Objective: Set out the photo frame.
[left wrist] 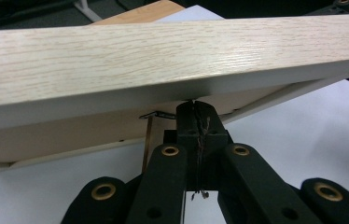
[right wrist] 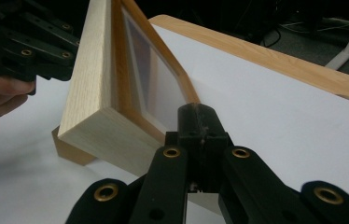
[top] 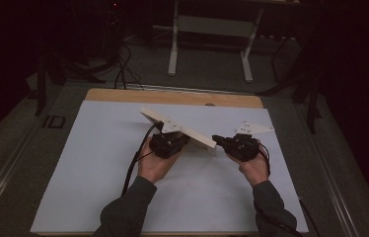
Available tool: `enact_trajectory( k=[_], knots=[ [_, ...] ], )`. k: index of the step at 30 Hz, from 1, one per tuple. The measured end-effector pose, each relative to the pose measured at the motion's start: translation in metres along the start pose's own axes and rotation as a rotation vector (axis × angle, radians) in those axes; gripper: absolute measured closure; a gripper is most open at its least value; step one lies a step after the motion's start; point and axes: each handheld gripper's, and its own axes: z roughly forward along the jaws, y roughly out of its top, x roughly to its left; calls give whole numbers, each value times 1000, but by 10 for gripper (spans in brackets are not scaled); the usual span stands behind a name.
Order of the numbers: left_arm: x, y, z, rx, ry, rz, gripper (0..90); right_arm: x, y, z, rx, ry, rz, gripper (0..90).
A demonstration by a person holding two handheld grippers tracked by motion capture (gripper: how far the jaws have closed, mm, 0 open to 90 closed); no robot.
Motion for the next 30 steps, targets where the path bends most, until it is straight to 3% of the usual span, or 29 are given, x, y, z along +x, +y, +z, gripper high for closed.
enact_trajectory(
  k=[30],
  knots=[
    [13, 1, 1, -6, -4, -14, 900, 22, 5, 7, 31, 70, -71, 900]
  ],
)
